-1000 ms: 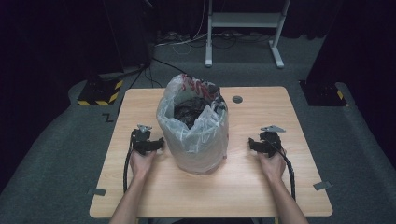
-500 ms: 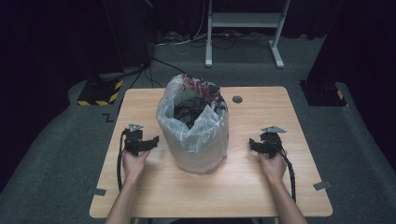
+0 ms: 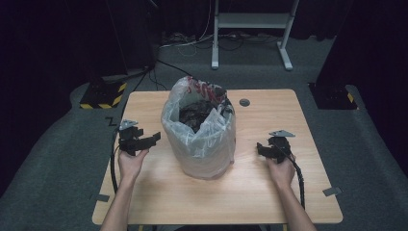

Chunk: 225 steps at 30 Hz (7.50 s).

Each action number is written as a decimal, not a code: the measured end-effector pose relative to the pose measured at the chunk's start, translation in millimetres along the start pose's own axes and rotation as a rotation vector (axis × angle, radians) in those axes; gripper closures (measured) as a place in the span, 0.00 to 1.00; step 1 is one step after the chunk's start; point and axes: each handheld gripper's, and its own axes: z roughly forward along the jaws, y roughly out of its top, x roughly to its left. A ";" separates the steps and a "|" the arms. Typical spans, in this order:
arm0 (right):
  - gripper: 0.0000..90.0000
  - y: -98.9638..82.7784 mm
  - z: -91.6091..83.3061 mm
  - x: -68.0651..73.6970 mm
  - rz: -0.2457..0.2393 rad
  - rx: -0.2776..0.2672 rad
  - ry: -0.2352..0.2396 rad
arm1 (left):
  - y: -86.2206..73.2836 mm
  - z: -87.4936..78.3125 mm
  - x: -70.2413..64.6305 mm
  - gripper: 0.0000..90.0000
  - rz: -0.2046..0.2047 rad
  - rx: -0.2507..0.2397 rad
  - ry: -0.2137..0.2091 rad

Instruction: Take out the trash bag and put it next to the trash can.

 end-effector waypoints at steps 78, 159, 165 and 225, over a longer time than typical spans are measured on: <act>0.31 0.9 0.6 -1.1 -0.002 -0.001 0.010 | 123.1 30.6 -88.5 0.71 0.229 0.136 -0.015; 0.52 218.8 -73.0 107.3 -0.158 -0.024 0.362 | 112.4 25.3 -105.3 0.99 0.225 0.142 -0.228; 0.86 219.5 -64.9 113.2 -0.208 0.025 0.355 | 112.7 24.1 -106.4 0.99 0.229 0.134 -0.229; 0.99 234.8 -57.6 164.8 -0.292 0.010 0.386 | 107.7 45.4 -136.6 0.94 0.287 0.191 -0.164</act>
